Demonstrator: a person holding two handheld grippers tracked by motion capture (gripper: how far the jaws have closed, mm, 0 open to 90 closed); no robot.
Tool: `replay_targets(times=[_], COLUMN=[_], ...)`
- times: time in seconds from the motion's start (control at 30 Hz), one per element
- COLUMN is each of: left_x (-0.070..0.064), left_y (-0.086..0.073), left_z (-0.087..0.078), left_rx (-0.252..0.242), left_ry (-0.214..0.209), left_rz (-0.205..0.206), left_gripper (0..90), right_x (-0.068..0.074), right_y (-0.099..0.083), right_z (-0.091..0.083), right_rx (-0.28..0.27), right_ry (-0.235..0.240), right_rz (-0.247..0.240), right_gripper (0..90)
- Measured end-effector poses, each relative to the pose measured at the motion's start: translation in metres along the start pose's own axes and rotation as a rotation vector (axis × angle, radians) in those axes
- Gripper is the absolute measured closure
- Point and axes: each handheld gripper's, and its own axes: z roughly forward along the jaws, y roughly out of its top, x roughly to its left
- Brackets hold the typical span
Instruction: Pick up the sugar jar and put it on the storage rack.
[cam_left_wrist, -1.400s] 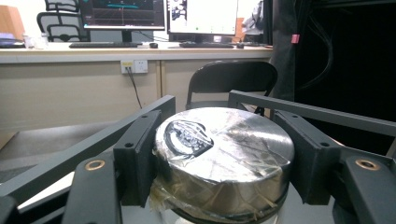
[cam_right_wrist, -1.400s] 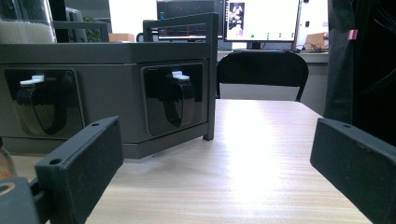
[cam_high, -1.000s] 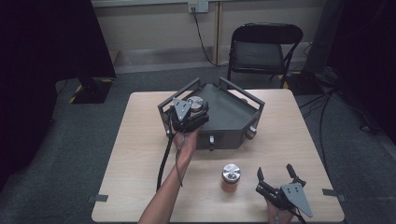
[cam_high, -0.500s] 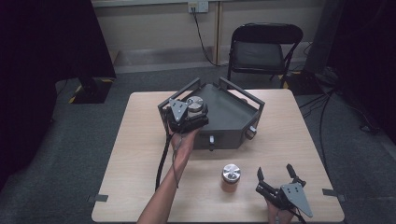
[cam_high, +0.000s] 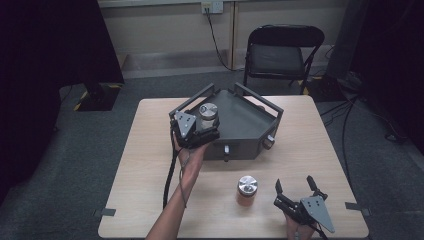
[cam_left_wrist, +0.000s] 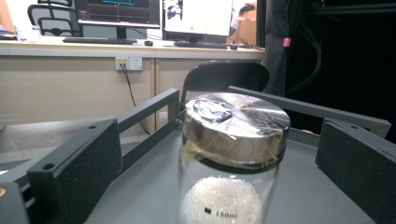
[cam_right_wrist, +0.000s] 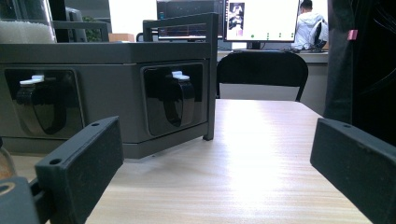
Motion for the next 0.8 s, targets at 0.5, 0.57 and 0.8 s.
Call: replay_targets(times=[0.5,0.57,0.8], left_x=[0.004,0.004,0.005], left_y=[-0.011,-0.013,-0.018], left_z=[-0.038,-0.043,-0.059], left_rx=[-0.064,-0.076,-0.097], left_ry=[-0.048,-0.051,-0.048], left_rz=[-0.053,-0.051,-0.046], left_gripper=[0.1,0.0,0.1], right_x=[0.0,0.0,0.0], right_y=[0.0,0.0,0.0], right_z=[0.0,0.0,0.0], right_rx=[0.0,0.0,0.0], right_ry=[0.0,0.0,0.0], right_rz=[0.0,-0.001,0.001], right_gripper=[1.7,1.7,1.7])
